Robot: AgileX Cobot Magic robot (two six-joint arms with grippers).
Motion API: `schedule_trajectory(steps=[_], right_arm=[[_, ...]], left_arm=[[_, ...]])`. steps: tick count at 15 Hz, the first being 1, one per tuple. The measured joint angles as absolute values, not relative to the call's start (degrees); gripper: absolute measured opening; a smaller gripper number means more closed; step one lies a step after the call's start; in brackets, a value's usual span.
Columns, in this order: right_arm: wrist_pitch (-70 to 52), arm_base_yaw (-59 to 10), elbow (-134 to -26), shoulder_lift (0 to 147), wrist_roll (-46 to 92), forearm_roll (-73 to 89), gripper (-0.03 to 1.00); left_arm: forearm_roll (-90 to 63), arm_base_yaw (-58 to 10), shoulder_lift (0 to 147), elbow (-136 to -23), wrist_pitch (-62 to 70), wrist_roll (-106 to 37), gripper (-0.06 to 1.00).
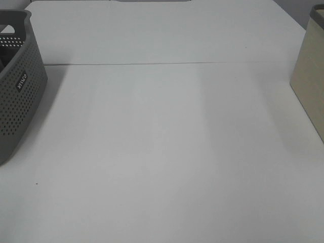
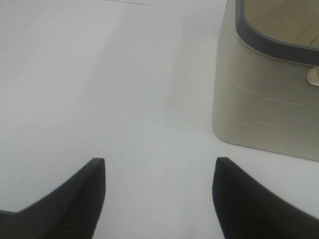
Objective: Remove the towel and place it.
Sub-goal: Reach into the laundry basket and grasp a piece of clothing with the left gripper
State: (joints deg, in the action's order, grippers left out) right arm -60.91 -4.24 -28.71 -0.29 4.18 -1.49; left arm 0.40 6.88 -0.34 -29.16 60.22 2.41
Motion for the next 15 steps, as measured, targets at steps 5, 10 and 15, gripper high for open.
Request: schedule_trajectory(steps=[5,10,15], right_arm=[[-60.9,-4.2,-28.7,-0.3,4.2,-1.5,0.62],[-60.9,-4.2,-28.7,-0.3,4.2,-1.5,0.62],[-60.9,-4.2,-28.7,-0.3,4.2,-1.5,0.62]], left_arm=[[0.4,6.9,-0.3,-29.2,60.2,2.4,0.99],[0.4,6.9,-0.3,-29.2,60.2,2.4,0.99],[0.4,6.9,-0.3,-29.2,60.2,2.4,0.99]])
